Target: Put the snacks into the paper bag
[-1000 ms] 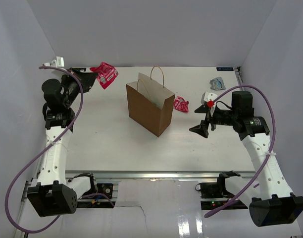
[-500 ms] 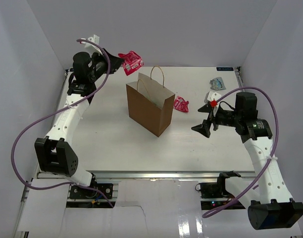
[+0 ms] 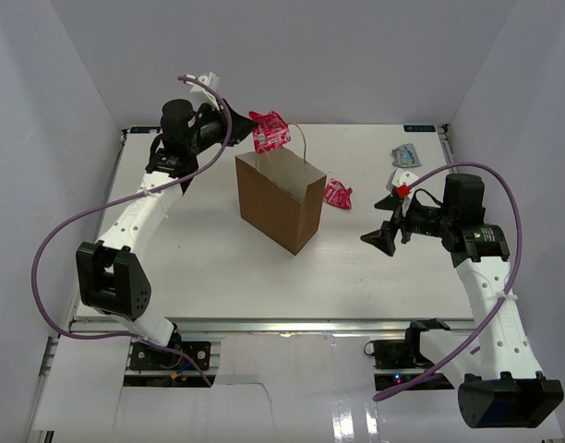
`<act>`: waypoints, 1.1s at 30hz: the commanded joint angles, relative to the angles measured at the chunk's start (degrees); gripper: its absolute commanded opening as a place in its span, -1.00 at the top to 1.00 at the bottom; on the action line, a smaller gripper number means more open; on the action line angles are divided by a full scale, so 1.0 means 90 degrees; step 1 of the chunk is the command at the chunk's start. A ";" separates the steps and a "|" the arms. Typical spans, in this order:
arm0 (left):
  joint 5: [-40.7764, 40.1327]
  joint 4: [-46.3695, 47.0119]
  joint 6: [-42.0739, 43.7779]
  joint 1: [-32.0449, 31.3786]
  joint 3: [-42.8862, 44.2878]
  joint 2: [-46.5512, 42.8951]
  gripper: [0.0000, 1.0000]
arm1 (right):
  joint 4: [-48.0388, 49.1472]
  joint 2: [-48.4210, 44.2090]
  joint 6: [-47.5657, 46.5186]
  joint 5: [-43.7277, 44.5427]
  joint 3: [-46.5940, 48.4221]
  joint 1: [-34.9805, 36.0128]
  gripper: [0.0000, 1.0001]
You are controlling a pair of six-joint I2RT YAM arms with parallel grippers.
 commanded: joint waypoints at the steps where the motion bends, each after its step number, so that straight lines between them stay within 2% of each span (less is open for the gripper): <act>1: 0.0340 0.0254 0.0285 -0.0095 0.0143 -0.0094 1.00 | 0.0100 -0.0058 0.0082 -0.0153 -0.0015 -0.0026 -0.90; 9: 0.0584 0.0371 0.0393 -0.0231 -0.0247 -0.0133 0.99 | 0.0120 -0.0078 0.0121 -0.0193 -0.0084 -0.0046 -0.90; 16: 0.0623 0.0371 0.0491 -0.0339 -0.0423 -0.0202 0.83 | 0.0139 0.0000 0.0091 -0.0154 -0.0006 -0.0046 -0.90; 20: 0.0643 0.0371 0.0500 -0.0359 -0.0531 -0.0250 0.60 | 0.0266 0.0088 0.0315 0.0041 0.0053 -0.0046 -0.90; 21: 0.0604 0.0371 0.0491 -0.0359 -0.0521 -0.0270 0.44 | 0.0411 0.0156 0.0422 0.0109 0.0072 -0.0046 -0.90; 23: 0.0546 0.0371 0.0491 -0.0368 -0.0492 -0.0319 0.29 | 0.0588 0.0273 0.0822 0.0392 0.0121 -0.0046 -0.90; 24: 0.0516 0.0371 0.0491 -0.0368 -0.0434 -0.0338 0.13 | 0.0792 0.0303 0.0988 0.0480 0.0150 -0.0046 -0.90; 25: 0.0496 0.0352 0.0491 -0.0368 -0.0404 -0.0367 0.06 | 0.0900 0.0361 0.1154 0.0578 0.0180 -0.0046 -0.90; 30: 0.0165 0.0147 0.0646 -0.0368 -0.0053 -0.0572 -0.36 | 0.1662 0.0869 0.2813 0.1583 0.0229 -0.0046 -0.83; 31: -0.0097 0.0002 0.0773 -0.0359 0.0112 -0.0640 -0.53 | 0.1904 0.0995 0.3135 0.1817 0.0219 -0.0046 -0.82; 33: -0.0400 -0.0116 0.0929 -0.0368 0.0250 -0.0904 -0.74 | 0.2072 0.1512 0.4128 0.2578 0.0258 0.0003 -0.80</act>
